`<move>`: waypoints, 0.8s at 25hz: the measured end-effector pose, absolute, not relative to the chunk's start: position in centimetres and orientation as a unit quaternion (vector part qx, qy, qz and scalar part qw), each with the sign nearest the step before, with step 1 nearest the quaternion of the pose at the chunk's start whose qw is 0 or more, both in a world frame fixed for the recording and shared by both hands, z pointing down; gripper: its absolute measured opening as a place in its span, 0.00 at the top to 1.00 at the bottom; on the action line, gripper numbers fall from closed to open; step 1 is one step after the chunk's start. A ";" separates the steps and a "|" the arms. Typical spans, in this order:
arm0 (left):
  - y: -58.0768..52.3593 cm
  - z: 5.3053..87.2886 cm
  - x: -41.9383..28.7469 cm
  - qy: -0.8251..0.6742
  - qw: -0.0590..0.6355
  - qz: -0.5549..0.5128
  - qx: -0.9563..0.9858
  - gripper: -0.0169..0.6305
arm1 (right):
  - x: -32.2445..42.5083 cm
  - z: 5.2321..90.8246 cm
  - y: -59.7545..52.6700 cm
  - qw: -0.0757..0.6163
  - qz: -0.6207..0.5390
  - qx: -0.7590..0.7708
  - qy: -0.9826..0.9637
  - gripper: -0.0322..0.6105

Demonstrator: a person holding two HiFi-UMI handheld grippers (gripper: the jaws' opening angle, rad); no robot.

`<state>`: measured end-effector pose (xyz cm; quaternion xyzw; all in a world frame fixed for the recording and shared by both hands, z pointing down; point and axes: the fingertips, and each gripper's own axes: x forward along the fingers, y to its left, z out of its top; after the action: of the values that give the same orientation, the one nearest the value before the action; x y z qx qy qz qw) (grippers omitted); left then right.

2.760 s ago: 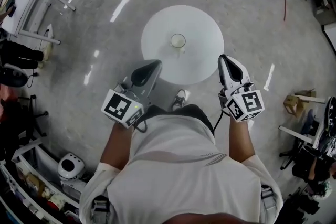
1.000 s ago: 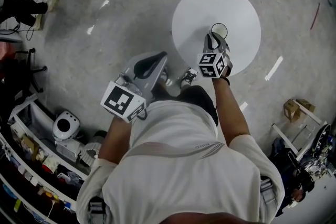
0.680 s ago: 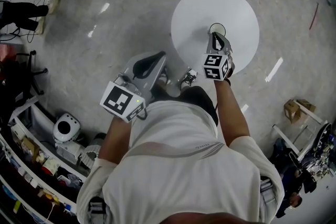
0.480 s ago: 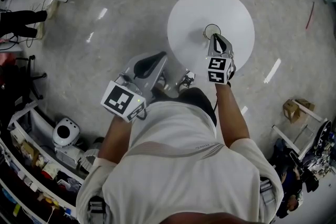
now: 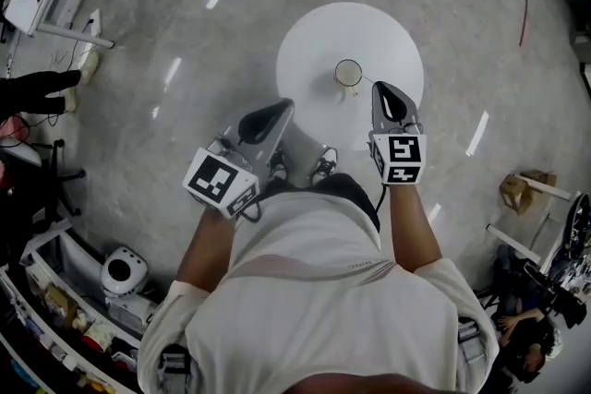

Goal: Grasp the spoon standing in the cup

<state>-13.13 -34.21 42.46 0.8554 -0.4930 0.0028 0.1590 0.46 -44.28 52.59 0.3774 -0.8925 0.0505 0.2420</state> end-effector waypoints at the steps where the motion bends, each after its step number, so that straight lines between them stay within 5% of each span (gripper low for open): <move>1: -34.3 42.0 -12.6 -0.489 0.154 0.000 0.859 0.97 | 0.8 51.5 -43.8 0.232 0.054 0.374 -0.896 0.94; 20: -35.4 34.3 -4.3 -0.421 0.080 -0.011 0.903 0.97 | 9.3 35.2 -39.9 0.066 0.035 0.391 -0.918 0.93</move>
<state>-4.30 -35.42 34.33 0.9033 -0.4214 -0.0111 0.0802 9.30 -39.90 35.16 0.3905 -0.9176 0.0346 0.0656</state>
